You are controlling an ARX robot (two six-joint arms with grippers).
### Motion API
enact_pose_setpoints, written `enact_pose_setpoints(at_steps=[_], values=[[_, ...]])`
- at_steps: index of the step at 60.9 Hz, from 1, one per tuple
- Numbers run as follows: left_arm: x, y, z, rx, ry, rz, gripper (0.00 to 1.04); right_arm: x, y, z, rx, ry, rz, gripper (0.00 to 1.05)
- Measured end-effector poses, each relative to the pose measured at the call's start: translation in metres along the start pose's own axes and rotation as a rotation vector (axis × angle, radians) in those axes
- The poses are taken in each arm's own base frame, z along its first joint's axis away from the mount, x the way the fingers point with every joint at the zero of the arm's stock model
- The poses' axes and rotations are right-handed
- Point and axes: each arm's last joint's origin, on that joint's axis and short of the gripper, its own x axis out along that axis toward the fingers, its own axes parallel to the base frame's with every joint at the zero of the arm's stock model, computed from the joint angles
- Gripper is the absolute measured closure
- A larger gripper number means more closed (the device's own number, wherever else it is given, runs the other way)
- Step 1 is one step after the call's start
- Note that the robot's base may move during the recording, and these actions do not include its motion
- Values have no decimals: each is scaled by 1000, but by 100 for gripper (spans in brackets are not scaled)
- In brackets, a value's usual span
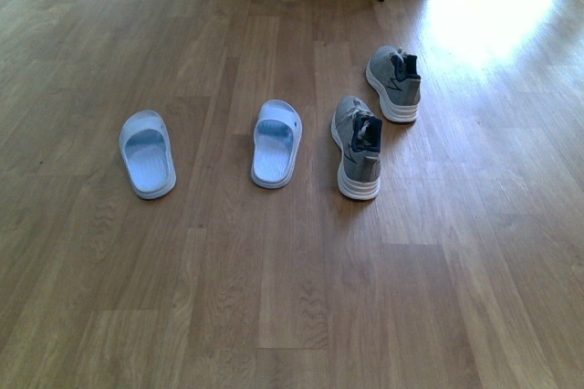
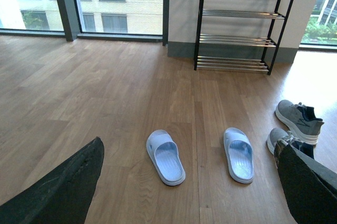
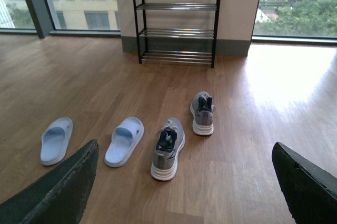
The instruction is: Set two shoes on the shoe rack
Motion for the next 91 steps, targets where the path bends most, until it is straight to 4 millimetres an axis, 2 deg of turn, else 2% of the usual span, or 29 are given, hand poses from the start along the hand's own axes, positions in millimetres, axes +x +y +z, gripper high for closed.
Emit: enact_pose_setpoints(at_steps=[91], values=[[0, 0, 0, 0, 0, 0, 9, 0, 0, 0, 0, 0, 0, 9]])
